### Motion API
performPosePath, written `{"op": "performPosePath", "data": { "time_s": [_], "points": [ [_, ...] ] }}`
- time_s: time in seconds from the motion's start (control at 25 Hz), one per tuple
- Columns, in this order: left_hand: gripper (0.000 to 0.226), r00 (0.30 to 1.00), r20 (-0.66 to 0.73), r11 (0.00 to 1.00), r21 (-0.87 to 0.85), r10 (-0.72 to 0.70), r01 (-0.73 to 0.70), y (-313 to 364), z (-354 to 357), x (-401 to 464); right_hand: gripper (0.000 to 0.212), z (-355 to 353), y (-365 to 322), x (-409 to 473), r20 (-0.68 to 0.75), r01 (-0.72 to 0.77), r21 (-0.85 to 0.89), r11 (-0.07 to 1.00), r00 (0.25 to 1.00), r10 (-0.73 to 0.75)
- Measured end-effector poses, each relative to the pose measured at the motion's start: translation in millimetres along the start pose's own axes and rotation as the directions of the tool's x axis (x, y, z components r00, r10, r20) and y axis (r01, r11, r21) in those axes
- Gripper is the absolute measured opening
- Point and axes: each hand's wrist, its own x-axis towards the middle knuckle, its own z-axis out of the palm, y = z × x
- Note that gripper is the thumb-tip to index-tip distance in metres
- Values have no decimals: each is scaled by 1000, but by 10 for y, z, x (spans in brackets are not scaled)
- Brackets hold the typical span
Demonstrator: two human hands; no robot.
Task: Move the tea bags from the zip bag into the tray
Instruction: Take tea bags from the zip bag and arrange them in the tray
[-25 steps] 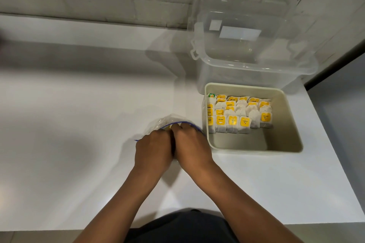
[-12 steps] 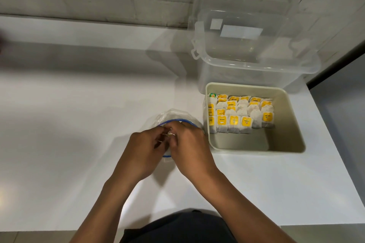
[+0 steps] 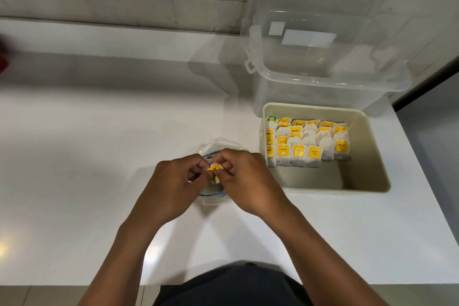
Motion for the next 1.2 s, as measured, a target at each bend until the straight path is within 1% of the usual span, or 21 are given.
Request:
{"op": "performPosePath", "data": {
  "time_s": [0.08, 0.16, 0.2, 0.28, 0.36, 0.48, 0.6, 0.68, 0.72, 0.76, 0.8, 0.84, 0.92, 1.0, 1.12, 1.2],
  "points": [
    [16, 999, 33, 998, -58, -5, 7, 17, -48, -4, 19, -41, 7, -3, 11, 5, 40, 999, 1000, -5],
    [30, 994, 108, 996, -93, 12, -2, 26, -86, 0, 22, -61, 15, 3, 41, 20, 58, 998, 999, -23],
    [34, 989, 148, 992, -124, 22, -4, 25, -96, 5, 21, -67, 26, 15, 52, 22, 78, 997, 998, -26],
    [30, 985, 169, 978, -209, 23, 13, 10, -99, 10, 20, -67, 51, 36, 38, 19, 136, 991, 999, -25],
    [19, 993, 113, 970, -239, -11, 38, -2, -91, 21, 21, -46, 63, 42, -8, 17, 173, 985, 1000, -16],
    [10, 997, 71, 973, -224, -42, 57, -19, -74, 43, 22, -14, 50, 42, -62, 33, 176, 984, 998, -22],
    [7, 999, 43, 982, -183, -27, 35, -41, -65, 61, 21, -21, 15, 52, -48, 70, 127, 989, 997, -65],
    [8, 998, -43, 987, -156, -37, 30, -57, -66, 70, 22, -43, -4, 49, -49, 91, 44, 995, 995, -88],
    [11, 994, -89, 986, -159, -55, 41, -60, -67, 75, 24, -51, -2, 55, -24, 91, -59, 994, 995, -92],
    [11, 988, -129, 982, -180, -80, 56, -65, -68, 78, 26, -41, 9, 67, 34, 84, -211, 974, 996, -78],
    [9, 982, -158, 975, -213, -104, 69, -65, -64, 78, 28, -4, 34, 81, 96, 76, -359, 930, 994, -44],
    [7, 978, -173, 967, -244, -119, 75, -59, -56, 73, 30, 53, 74, 92, 137, 71, -452, 889, 991, -10],
    [6, 976, -178, 960, -270, -127, 76, -45, -31, 55, 33, 194, 153, 113, 156, 72, -509, 858, 988, 10],
    [6, 976, -179, 962, -263, -124, 74, -48, -12, 34, 30, 340, 230, 157, 137, 72, -536, 841, 991, 2],
    [7, 975, -194, 966, -252, -112, 61, -63, -9, 11, 21, 472, 284, 217, 50, 26, -560, 828, 999, 3],
    [7, 975, -202, 967, -251, -94, 42, -64, -16, 1, 19, 491, 290, 242, -3, 10, -559, 829, 1000, -14]
  ]
}}
